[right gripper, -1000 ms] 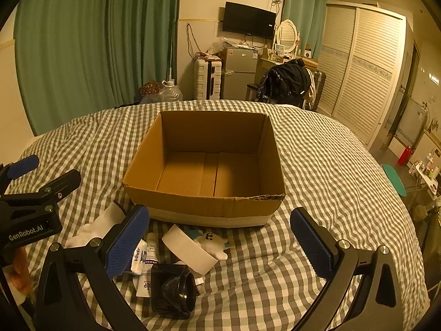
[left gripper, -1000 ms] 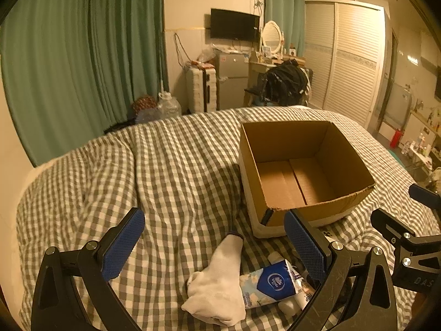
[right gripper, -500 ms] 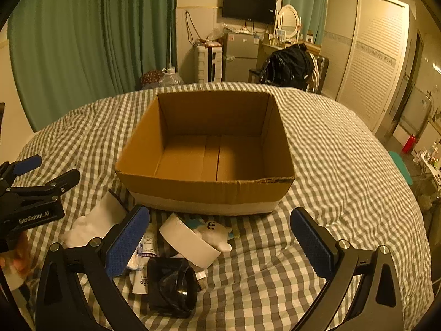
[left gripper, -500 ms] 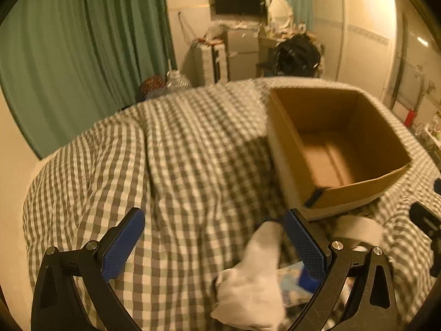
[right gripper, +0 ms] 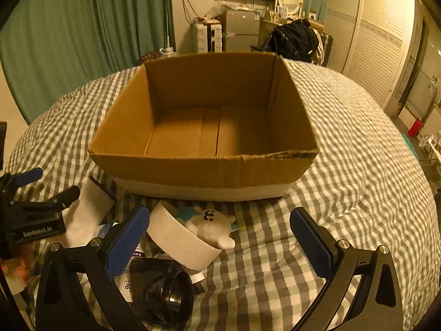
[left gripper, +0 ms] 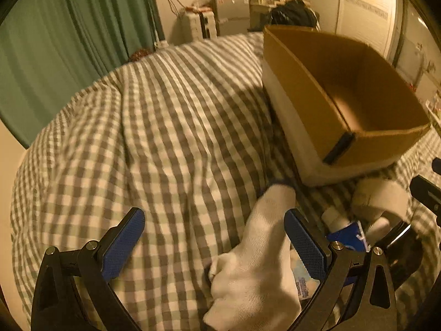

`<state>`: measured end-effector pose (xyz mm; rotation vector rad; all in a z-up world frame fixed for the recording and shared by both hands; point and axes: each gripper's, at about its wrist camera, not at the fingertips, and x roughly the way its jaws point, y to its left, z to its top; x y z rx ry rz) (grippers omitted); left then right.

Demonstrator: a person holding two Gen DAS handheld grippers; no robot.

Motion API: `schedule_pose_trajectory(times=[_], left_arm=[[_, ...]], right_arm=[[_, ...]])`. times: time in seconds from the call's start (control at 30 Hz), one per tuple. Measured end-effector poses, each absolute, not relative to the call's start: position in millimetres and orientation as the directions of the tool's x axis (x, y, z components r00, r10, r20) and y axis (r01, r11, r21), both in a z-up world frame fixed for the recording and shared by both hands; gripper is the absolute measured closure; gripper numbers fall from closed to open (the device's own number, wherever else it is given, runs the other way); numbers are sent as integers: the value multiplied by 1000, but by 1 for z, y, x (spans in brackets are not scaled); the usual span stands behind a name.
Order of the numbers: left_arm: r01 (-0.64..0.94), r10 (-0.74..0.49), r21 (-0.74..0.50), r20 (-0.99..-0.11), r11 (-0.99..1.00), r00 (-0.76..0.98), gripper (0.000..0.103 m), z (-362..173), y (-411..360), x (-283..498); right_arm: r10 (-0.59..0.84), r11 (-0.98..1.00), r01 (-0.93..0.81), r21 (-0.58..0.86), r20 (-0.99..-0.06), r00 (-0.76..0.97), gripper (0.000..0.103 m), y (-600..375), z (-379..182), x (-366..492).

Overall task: Organize objects
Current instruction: 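Grasp the white sock with the left tool while the right tool grasps the white tape roll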

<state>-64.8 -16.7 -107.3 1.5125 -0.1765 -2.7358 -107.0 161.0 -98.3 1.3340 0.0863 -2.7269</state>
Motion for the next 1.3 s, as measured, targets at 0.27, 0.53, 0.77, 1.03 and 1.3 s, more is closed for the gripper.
schedule_pose_trajectory(times=[0.27,0.53,0.77,1.03,1.3], left_arm=[[-99,-10,67,-870,-993,-493,0,-132,-7,-73],[-141,10,59,-896,-988,-443,34,-153,6,-83],[-155,5,74,-890,-985,-456,48,-153,10,-87],[-114,-10,73,-877,-991,-480,72,-137,2,-72],[-75,-17,61,-874,-995,-486,78,-113,-10,-44]], right_arm=[[-116,-986,161,39,-852,-510,6,148,-135,-128],[-164,-982,162,100,-876,-453,6,144,-154,-130],[-281,-960,115,257,-894,-348,7,157,-174,-133],[-295,-955,160,251,-869,-397,20,148,-165,-126],[-251,-967,168,191,-826,-505,21,151,-128,-102]])
